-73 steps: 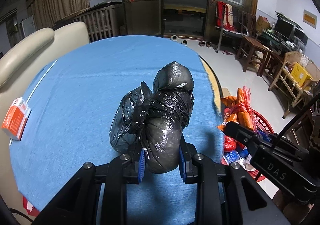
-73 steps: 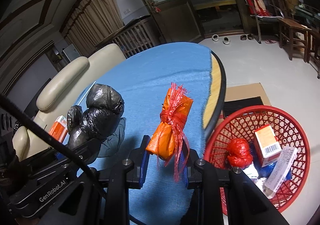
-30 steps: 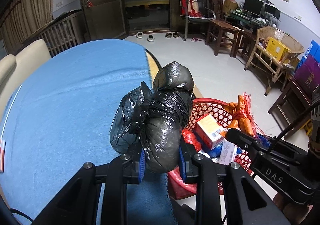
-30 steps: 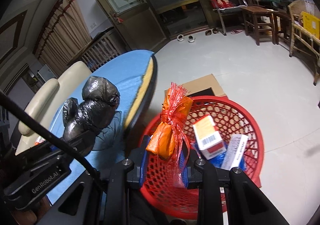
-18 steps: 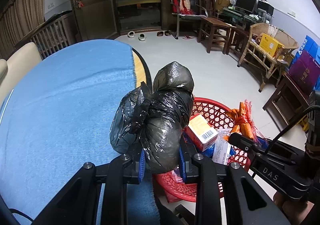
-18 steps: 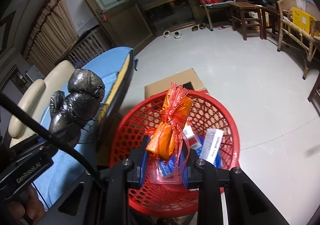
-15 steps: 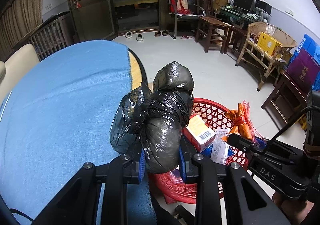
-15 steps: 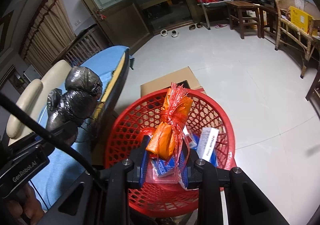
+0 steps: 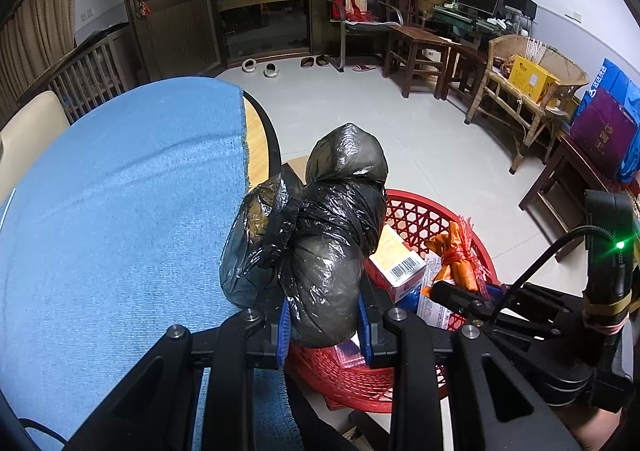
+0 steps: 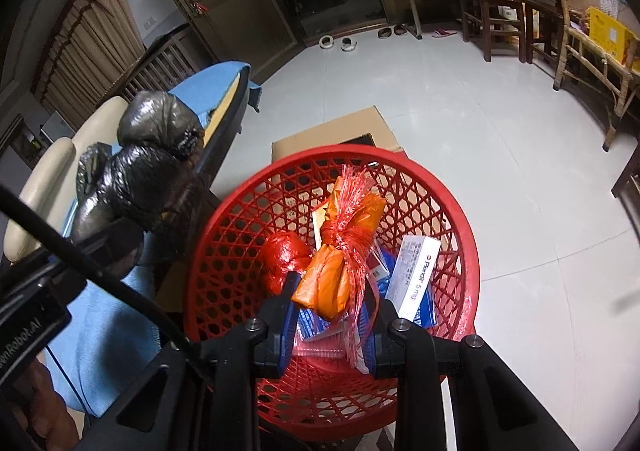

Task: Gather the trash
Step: 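Carry the black bag with the left tool while the right tool carries the orange snack over the basket, then open the right tool to drop the orange snack into the red basket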

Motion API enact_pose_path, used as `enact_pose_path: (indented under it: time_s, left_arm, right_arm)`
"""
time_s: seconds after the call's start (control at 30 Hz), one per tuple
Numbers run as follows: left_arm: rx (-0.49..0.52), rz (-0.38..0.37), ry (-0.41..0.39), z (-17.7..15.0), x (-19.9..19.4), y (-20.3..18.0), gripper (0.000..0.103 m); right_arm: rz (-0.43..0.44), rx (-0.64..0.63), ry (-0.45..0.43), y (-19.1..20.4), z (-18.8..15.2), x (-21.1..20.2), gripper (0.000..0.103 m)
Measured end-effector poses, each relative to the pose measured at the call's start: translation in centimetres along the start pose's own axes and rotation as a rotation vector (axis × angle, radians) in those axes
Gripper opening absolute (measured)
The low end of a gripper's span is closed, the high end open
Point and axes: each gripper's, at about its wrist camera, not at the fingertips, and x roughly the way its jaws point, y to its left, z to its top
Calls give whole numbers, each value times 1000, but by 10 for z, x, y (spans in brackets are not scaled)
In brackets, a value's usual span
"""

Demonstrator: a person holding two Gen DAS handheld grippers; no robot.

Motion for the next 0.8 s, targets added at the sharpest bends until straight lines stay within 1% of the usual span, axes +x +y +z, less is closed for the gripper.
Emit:
enact_pose_path:
  time_s: [0.27,0.43,0.8]
  left_arm:
    - [14,-3,-8,0,2,-4,28]
    - [17,5,1,-3,5,-4,28]
    - [12,14,3,1,7,-6,28]
  right_arm:
    - [-21,-13,8,0,1,1,28]
    - [-31,-15,8,2,1,1,28]
    - [-35,-35,6,5,2,-3,28]
